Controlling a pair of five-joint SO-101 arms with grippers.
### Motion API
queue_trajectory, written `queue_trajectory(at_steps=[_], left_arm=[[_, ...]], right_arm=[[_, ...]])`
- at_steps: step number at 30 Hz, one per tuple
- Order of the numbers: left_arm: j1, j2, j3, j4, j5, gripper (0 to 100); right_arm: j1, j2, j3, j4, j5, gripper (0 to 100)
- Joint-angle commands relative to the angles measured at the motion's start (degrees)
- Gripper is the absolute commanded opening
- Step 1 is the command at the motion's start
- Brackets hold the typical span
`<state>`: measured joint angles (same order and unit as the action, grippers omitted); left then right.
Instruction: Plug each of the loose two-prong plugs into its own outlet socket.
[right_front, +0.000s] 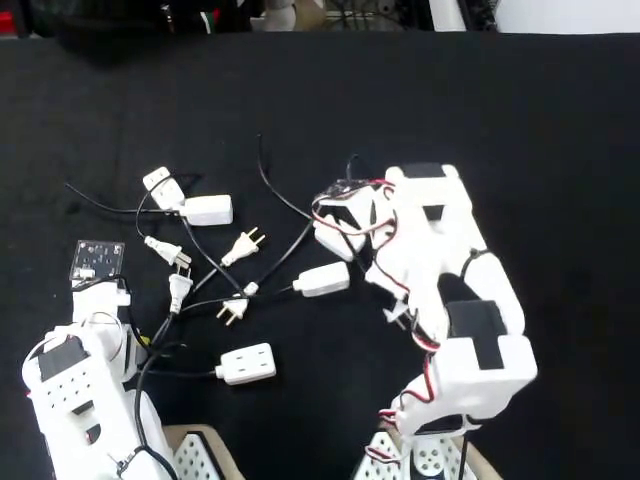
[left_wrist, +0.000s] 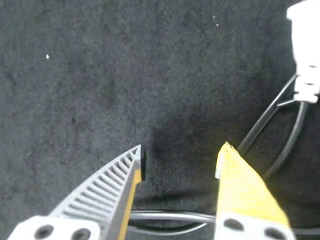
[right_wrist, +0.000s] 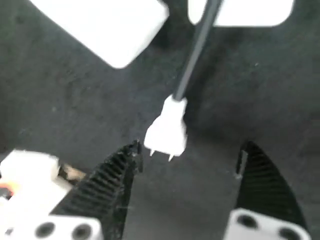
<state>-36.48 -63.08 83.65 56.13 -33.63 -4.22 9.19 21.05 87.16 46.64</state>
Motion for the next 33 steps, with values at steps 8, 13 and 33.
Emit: queue_trajectory(at_steps=[8,13,33], left_arm=[[-0.7,-0.4,-0.1,-0.8,0.4,24],[-0.7,-0.4,-0.1,-0.7,0.4,24],[-0.7,-0.4,-0.1,-0.6,0.4,24]], right_arm=[[0.4,-5.1,-2.4,0.3,-9.1,27.2],[1.8,0.5,-1.3,-6.2,-11.3,7.5],[3.6,5.1,-1.3,-3.1,-1.8,7.2]])
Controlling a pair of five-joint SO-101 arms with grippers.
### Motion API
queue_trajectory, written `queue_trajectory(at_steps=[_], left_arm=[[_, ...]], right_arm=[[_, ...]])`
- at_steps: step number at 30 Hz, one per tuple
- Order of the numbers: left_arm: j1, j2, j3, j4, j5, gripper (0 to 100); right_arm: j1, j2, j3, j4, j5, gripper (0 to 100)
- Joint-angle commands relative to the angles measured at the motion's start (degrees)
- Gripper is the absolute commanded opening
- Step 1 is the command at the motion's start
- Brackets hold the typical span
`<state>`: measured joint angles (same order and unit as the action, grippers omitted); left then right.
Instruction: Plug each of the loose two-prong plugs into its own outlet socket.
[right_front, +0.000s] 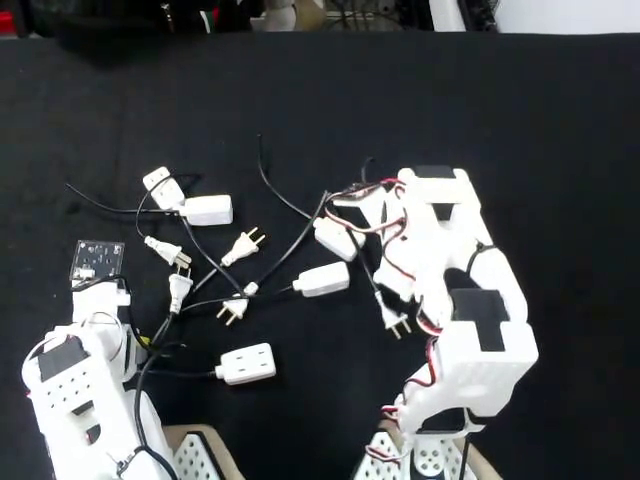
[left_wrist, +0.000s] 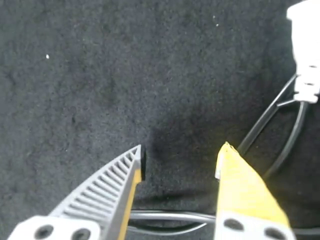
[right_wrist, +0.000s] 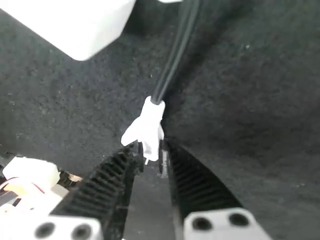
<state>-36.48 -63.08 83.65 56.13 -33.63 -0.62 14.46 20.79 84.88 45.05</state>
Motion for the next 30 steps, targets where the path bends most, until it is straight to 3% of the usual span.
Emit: queue_trajectory(at_steps=[1,8,19,24,30], left_arm=[[-0.7,-0.4,-0.1,-0.6,0.4,24],[-0.7,-0.4,-0.1,-0.6,0.4,24],[-0.7,-0.4,-0.1,-0.6,0.4,24],[-0.7,-0.4,-0.1,-0.6,0.4,24],[-0.7,-0.4,-0.1,-0.6,0.4,24]], right_arm=[[-0.1,-0.2,-0.7,-1.1,-2.0,7.8],[-1.8,-0.2,2.6,-3.6,-5.4,24.3],[-4.7,-0.2,7.8,-8.4,-5.7,15.4],[-8.2,0.0,8.1,-8.4,-11.2,7.8],[-14.2,5.1,7.1,-6.3,-17.0,15.2]])
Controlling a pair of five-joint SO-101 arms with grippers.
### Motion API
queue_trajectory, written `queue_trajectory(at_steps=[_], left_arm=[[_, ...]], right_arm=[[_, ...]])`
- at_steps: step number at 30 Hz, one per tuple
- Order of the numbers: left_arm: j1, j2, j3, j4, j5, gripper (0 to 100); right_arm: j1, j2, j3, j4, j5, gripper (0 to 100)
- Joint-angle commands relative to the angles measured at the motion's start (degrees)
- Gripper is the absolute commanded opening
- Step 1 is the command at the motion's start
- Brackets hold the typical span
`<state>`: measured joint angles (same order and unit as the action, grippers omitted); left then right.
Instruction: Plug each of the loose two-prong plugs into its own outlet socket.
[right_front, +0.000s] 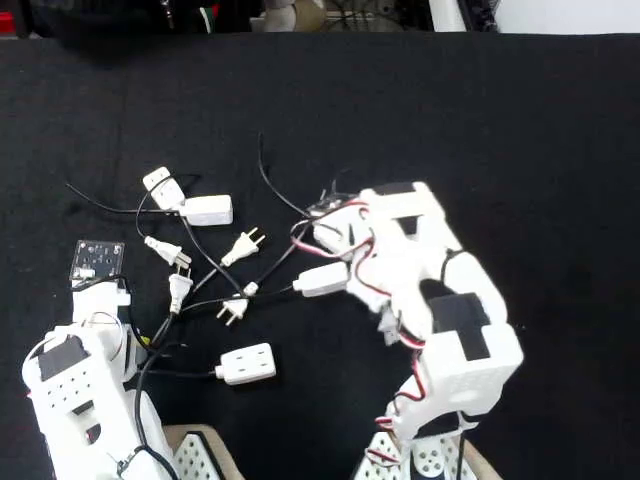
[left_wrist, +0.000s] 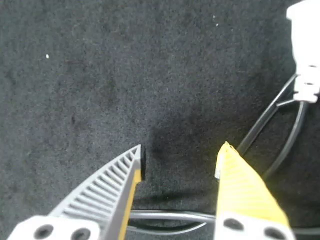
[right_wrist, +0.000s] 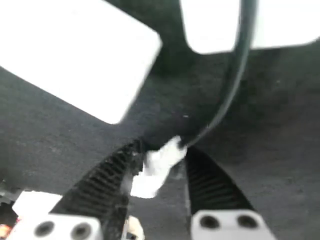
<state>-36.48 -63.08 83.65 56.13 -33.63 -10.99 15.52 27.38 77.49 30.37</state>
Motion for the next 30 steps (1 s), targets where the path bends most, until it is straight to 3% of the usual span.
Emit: queue_trajectory(at_steps=[1,8,14,23,30], left_arm=[[-0.7,-0.4,-0.1,-0.6,0.4,24],[-0.7,-0.4,-0.1,-0.6,0.4,24],[-0.7,-0.4,-0.1,-0.6,0.4,24],[-0.7,-0.4,-0.1,-0.6,0.4,24],[-0.7,-0.4,-0.1,-0.6,0.3,24]], right_arm=[[-4.1,5.1,-0.2,1.5,-2.7,16.5],[-4.0,7.2,-3.2,3.5,-2.8,16.7],[-2.5,7.2,-3.2,3.6,-5.1,1.7],[-0.4,6.5,-5.8,6.8,-5.1,1.1],[1.7,-14.7,-6.5,13.5,-6.5,1.2]])
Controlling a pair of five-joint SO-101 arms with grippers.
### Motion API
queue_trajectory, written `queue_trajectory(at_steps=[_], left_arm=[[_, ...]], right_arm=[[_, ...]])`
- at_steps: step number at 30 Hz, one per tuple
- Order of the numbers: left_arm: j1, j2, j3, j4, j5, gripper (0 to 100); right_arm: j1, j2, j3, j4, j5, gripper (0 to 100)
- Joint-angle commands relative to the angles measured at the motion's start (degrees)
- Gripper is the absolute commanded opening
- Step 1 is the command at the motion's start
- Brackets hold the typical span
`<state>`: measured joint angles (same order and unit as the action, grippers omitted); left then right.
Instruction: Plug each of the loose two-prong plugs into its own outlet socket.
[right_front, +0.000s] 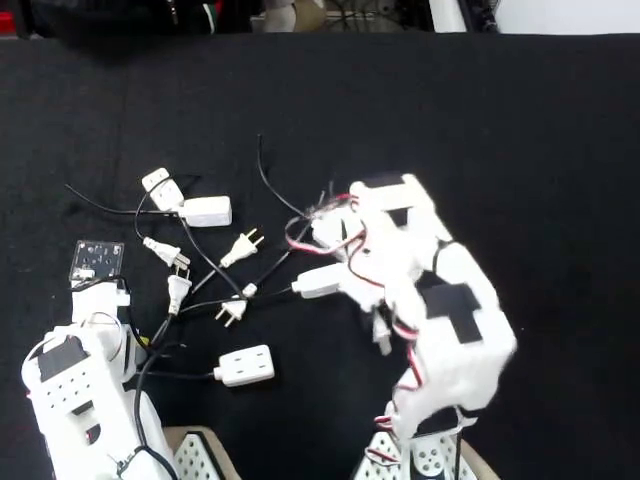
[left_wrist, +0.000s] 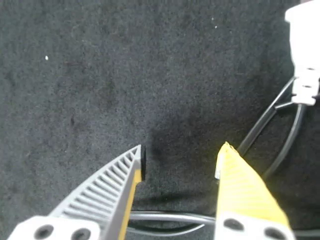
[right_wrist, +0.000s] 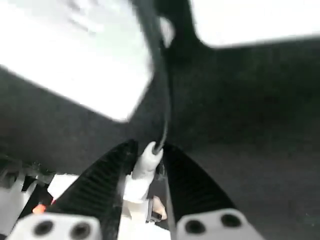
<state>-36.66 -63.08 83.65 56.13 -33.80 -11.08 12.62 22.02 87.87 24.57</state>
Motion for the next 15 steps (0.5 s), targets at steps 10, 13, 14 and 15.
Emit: queue_trajectory(at_steps=[10,13,14,15], left_arm=[[5.6,-0.4,-0.6,-0.4,0.4,24],[9.9,-1.2,-1.0,-0.4,0.5,24],[11.7,-2.5,-1.1,-0.3,0.6,24],[13.6,-4.0,-1.5,1.1,0.6,24]], right_arm=[[1.7,-49.7,11.1,-3.7,-7.6,1.2],[-2.5,-58.2,17.5,-11.2,-14.0,1.2],[-5.0,-60.7,19.8,-14.1,-16.9,1.2],[-7.8,-62.9,21.9,-17.1,-19.8,1.2]])
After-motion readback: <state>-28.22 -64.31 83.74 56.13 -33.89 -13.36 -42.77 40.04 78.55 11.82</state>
